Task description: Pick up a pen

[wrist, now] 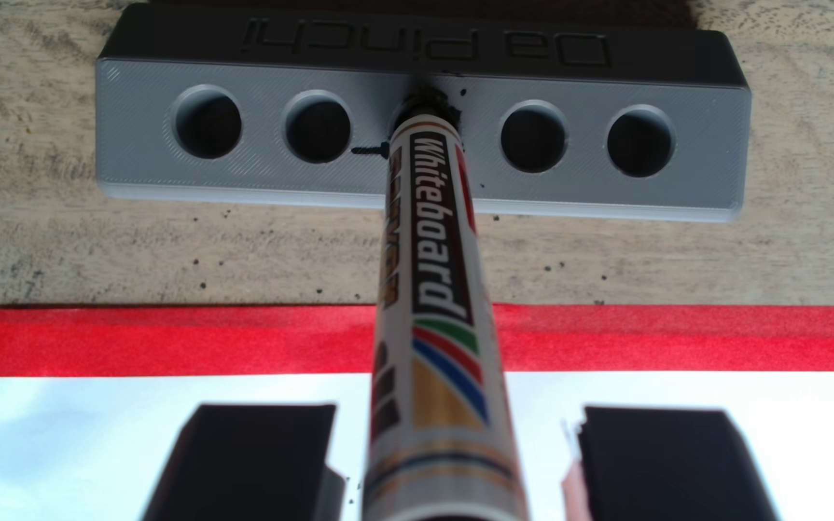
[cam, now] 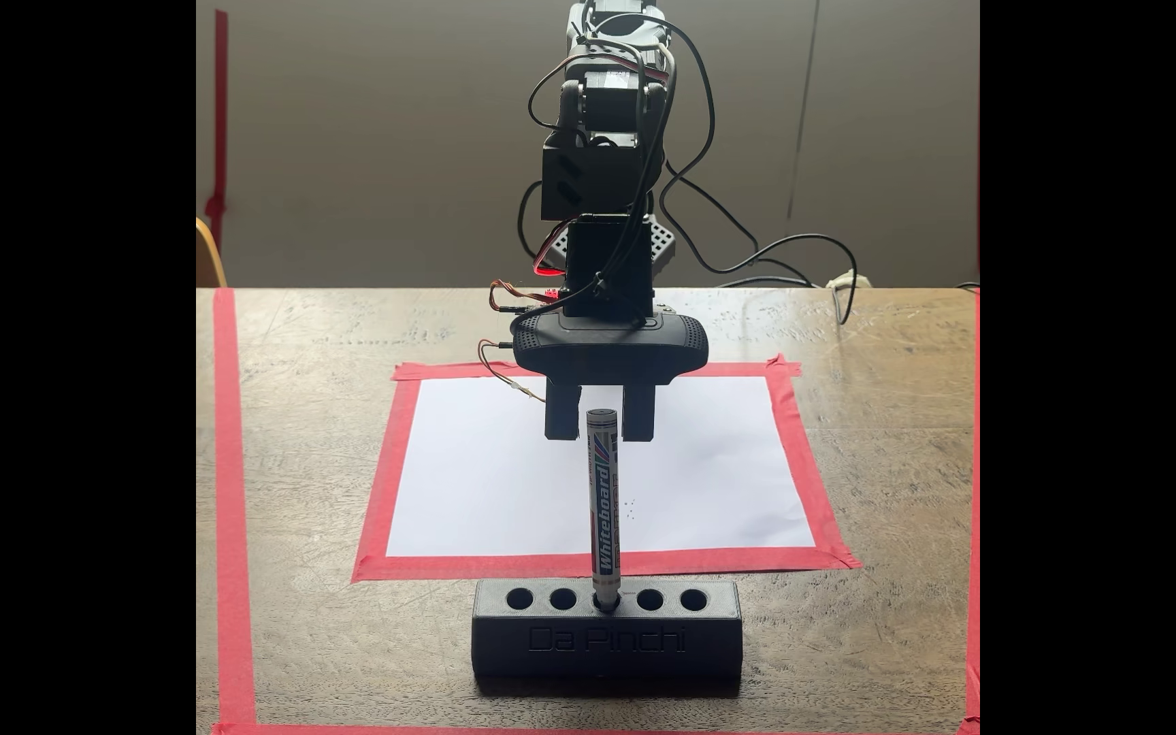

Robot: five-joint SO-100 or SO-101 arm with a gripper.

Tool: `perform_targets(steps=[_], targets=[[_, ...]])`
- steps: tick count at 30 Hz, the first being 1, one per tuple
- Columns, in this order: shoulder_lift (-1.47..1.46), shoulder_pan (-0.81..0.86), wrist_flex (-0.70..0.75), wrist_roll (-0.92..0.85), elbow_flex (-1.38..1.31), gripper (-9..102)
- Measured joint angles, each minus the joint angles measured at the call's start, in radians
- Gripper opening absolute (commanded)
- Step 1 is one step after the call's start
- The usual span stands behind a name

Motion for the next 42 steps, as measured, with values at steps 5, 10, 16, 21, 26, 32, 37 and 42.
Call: perform_targets(steps=[5, 10, 16, 21, 26, 32, 37, 42], targets=[[0.0, 0.0, -0.005, 0.0, 0.0, 71], [-0.031, -0.002, -0.005, 0.0, 0.0, 68], [-0.037, 0.0, -0.005, 0.0, 0.0, 63], [-0.037, -0.002, -0.005, 0.0, 0.0, 63], [-0.037, -0.002, -0.005, 0.0, 0.0, 63], [-0.037, -0.002, -0.005, 0.0, 0.0, 63], [-0.037, 0.002, -0.005, 0.0, -0.003, 63], [-0.037, 0.005, -0.005, 0.0, -0.003, 63]])
